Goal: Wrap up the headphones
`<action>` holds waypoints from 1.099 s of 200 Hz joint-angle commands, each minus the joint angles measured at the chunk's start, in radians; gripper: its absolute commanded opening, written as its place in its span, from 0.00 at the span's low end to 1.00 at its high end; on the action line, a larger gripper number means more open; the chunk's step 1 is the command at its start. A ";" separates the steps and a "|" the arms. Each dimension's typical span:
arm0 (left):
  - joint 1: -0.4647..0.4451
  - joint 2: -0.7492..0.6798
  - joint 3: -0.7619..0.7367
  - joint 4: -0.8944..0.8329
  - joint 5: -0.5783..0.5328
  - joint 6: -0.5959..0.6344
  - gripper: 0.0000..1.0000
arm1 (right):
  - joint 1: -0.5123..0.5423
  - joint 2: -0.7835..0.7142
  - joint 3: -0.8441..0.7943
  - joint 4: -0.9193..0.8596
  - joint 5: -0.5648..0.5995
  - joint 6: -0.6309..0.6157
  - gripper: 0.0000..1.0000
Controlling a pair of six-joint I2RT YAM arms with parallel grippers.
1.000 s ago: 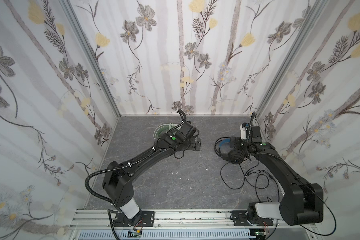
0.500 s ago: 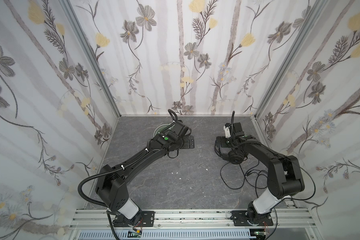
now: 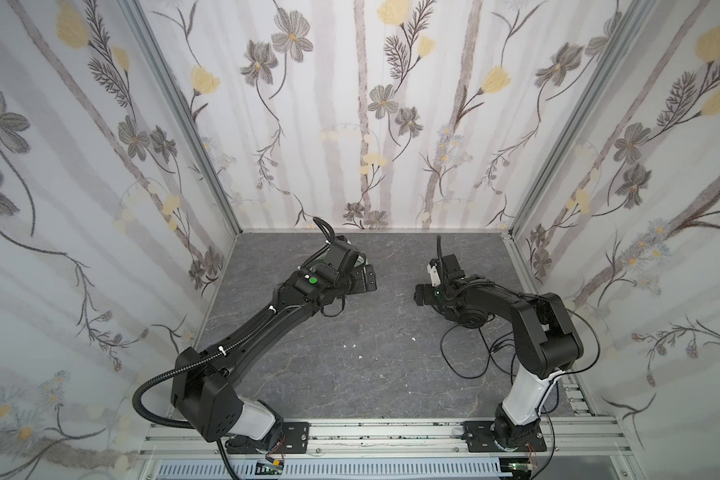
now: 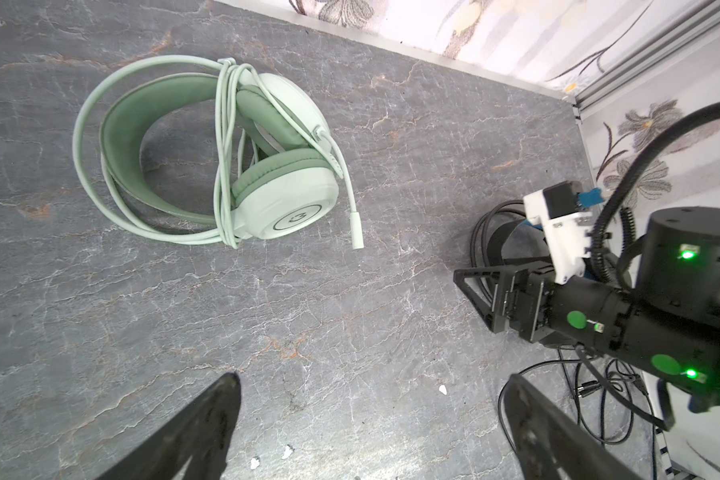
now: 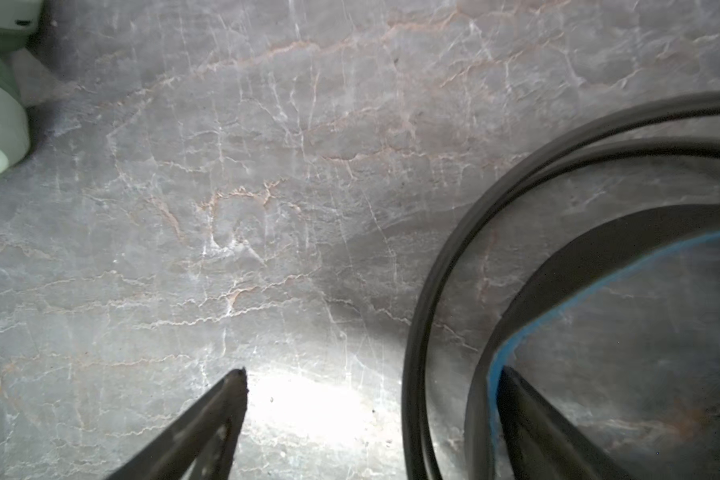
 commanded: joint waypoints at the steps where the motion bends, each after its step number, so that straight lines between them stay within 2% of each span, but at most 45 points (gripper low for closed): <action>1: 0.015 -0.020 -0.007 0.028 -0.016 -0.029 1.00 | 0.025 0.023 0.011 0.048 -0.022 0.023 0.91; 28: 0.038 -0.051 -0.040 0.029 -0.017 -0.045 1.00 | 0.068 0.026 0.000 0.060 -0.044 0.033 0.90; 103: 0.098 -0.162 -0.193 0.018 -0.033 -0.078 0.99 | 0.267 -0.005 -0.017 0.065 -0.122 0.072 0.89; 146: 0.098 -0.180 -0.263 -0.002 -0.037 -0.106 0.98 | 0.308 -0.059 -0.025 0.070 -0.197 0.099 0.88; 220: 0.099 -0.181 -0.335 0.029 -0.008 -0.169 0.98 | 0.336 -0.042 0.026 0.042 -0.312 0.103 0.88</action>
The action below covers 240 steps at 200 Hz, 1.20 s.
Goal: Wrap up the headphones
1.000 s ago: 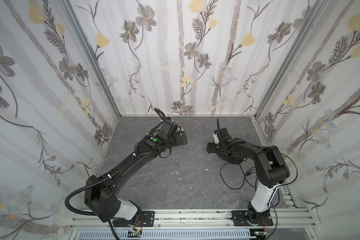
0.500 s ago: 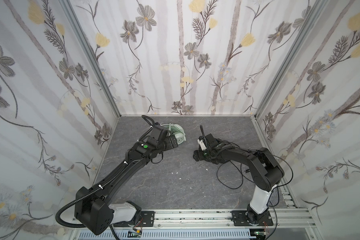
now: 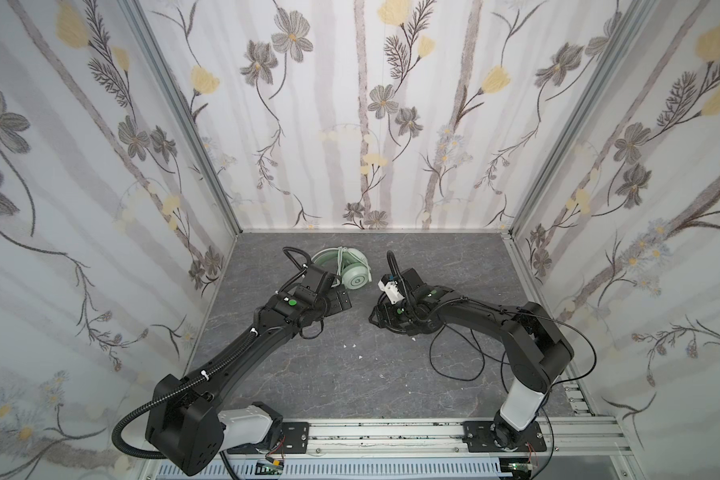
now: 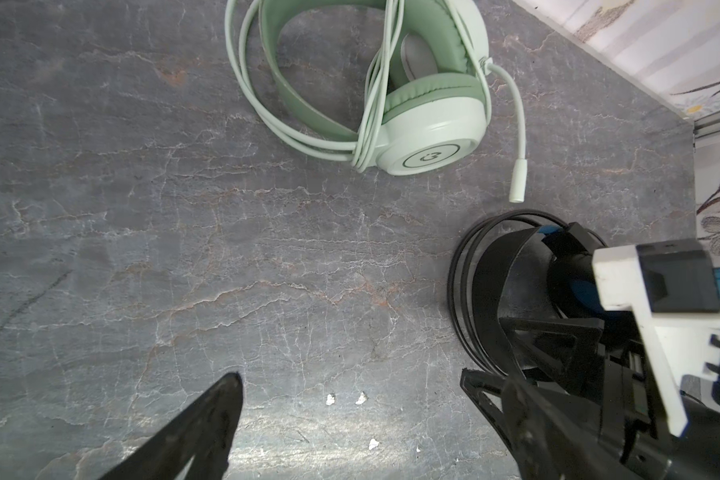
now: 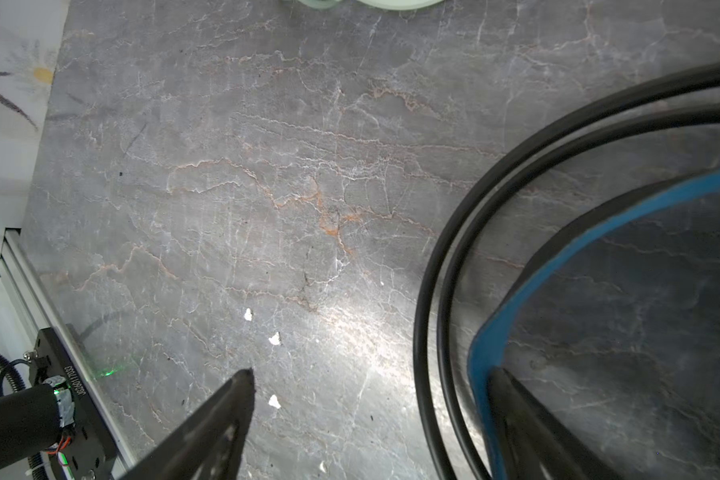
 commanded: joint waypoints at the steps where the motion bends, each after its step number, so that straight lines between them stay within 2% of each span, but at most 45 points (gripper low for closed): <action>1: 0.001 -0.004 -0.017 0.033 0.007 -0.038 0.98 | 0.002 0.007 0.014 0.015 -0.065 0.008 0.88; 79: -0.007 0.020 -0.079 0.084 0.024 -0.086 0.98 | 0.000 -0.019 -0.019 -0.003 -0.106 -0.017 0.86; 114: -0.021 0.022 -0.101 0.102 0.022 -0.114 0.97 | -0.051 -0.098 -0.063 -0.006 -0.078 -0.019 0.86; 152: -0.027 0.002 -0.133 0.129 0.011 -0.155 0.97 | -0.092 -0.050 -0.048 -0.006 -0.068 -0.027 0.86; 199: -0.015 -0.004 -0.124 0.092 0.002 -0.136 0.98 | -0.062 -0.015 -0.048 -0.052 -0.053 -0.100 0.86; 240: 0.003 -0.027 -0.112 0.070 0.023 -0.119 0.97 | -0.004 -0.014 -0.082 -0.031 -0.025 -0.082 0.86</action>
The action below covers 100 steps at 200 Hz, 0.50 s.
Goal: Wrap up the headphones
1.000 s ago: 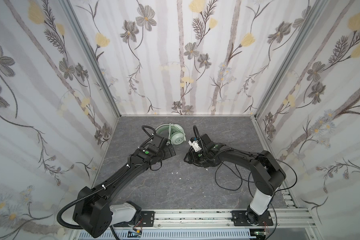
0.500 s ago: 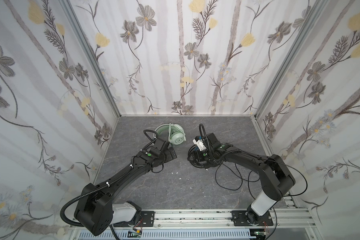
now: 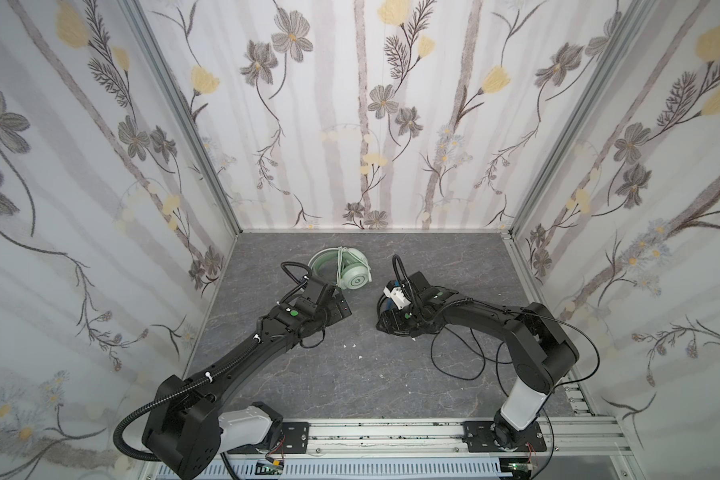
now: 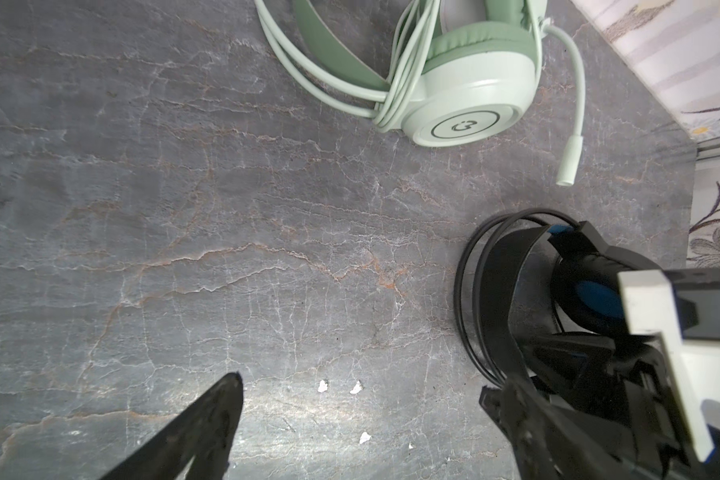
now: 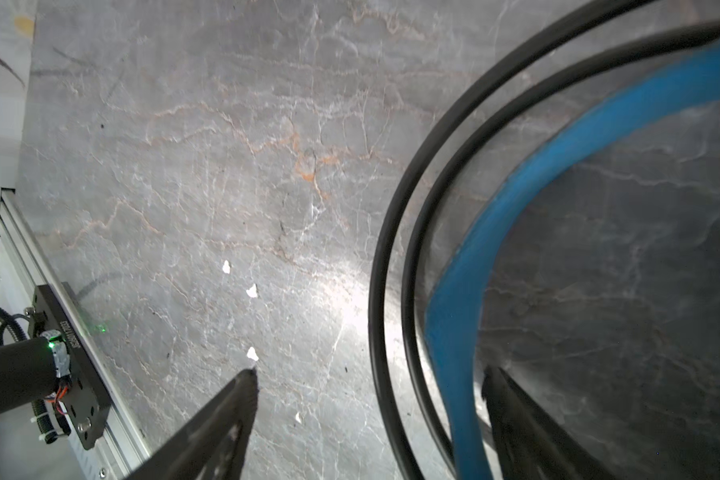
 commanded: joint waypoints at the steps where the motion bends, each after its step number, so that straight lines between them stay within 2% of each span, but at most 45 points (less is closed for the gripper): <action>1: 0.012 -0.001 0.013 -0.018 0.002 0.010 0.97 | 0.030 0.007 -0.010 0.013 0.034 0.000 0.86; 100: 0.115 -0.101 -0.041 -0.067 0.102 0.080 0.96 | 0.257 0.097 0.107 0.144 0.028 0.240 0.84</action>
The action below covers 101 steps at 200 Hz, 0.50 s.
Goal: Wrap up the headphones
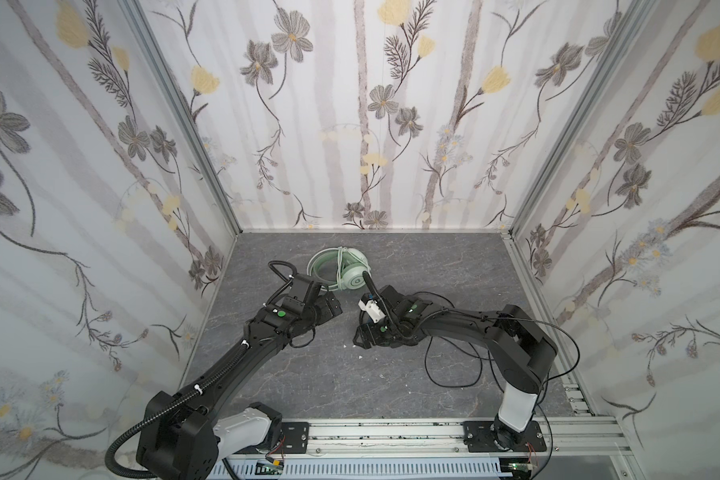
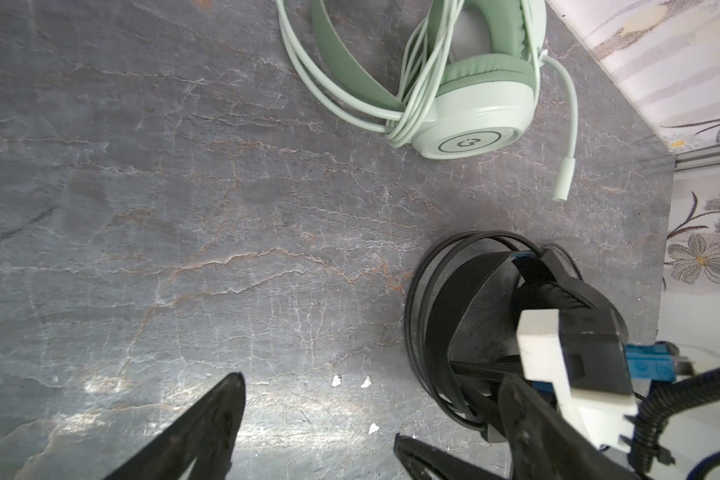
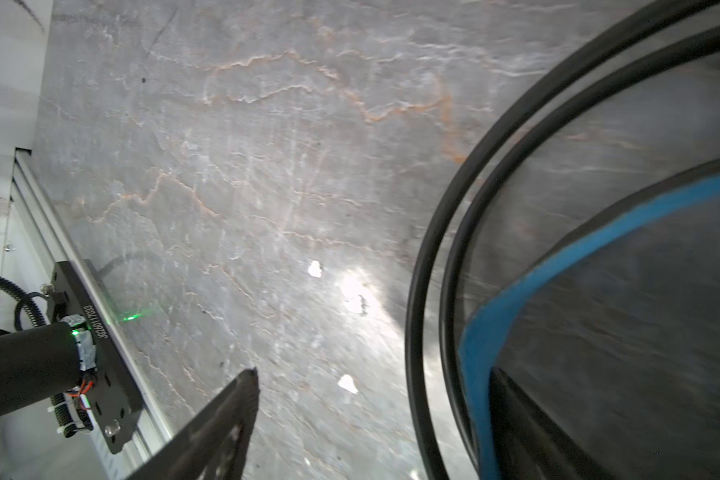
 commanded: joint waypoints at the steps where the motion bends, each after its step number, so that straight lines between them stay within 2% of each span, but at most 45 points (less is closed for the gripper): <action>1: 0.017 -0.025 -0.022 -0.029 0.026 0.026 0.96 | 0.027 0.008 0.024 0.072 -0.018 0.079 0.84; 36: 0.027 -0.055 -0.054 -0.027 0.023 0.019 0.95 | 0.012 -0.060 0.032 0.049 0.045 0.066 0.86; 61: 0.027 -0.052 -0.054 -0.026 0.013 0.021 0.95 | 0.007 -0.101 0.094 -0.024 0.080 0.022 0.90; 101: 0.025 0.058 -0.008 -0.039 0.053 0.014 0.95 | -0.021 -0.188 0.186 -0.137 0.164 -0.056 0.92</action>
